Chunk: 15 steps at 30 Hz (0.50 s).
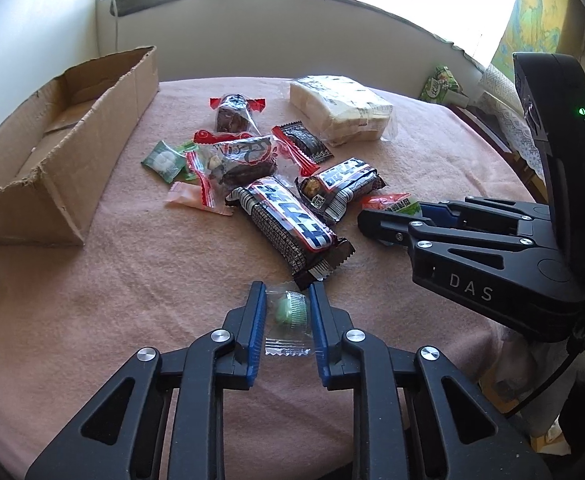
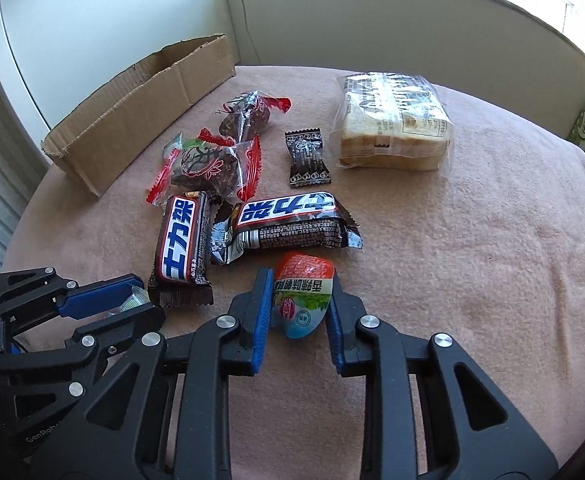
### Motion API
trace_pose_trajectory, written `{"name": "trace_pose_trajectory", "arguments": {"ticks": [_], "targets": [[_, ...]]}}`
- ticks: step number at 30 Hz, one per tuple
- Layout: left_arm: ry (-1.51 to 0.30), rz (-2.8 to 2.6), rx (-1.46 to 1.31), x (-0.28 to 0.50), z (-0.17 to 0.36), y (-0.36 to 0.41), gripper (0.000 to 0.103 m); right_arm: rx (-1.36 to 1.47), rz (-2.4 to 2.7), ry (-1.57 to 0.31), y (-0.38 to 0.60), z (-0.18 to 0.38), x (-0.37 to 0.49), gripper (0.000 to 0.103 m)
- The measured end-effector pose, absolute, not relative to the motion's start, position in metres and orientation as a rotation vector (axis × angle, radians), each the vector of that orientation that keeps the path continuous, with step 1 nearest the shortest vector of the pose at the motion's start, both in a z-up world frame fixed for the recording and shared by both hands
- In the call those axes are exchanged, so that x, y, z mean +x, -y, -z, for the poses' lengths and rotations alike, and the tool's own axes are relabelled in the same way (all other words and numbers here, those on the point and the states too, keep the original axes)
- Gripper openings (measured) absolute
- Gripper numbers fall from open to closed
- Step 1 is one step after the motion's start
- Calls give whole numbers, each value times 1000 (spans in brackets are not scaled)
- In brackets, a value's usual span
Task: Organize snacks
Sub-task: 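Carry both candies into the cardboard box and open both grippers to drop them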
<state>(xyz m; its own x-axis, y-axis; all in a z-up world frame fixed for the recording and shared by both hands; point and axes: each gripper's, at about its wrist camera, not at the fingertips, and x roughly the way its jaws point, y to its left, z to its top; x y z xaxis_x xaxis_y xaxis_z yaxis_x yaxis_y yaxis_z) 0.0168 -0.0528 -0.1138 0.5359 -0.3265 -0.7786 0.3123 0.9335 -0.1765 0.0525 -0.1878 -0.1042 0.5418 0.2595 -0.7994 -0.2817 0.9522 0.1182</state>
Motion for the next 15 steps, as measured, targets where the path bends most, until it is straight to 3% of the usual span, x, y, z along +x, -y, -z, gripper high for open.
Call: {"name": "trace_pose_trajectory", "arguments": {"ticks": [15], "targets": [[-917,382,-35,9,107,50,20,36,-297,-936,203,99,46,25]]}}
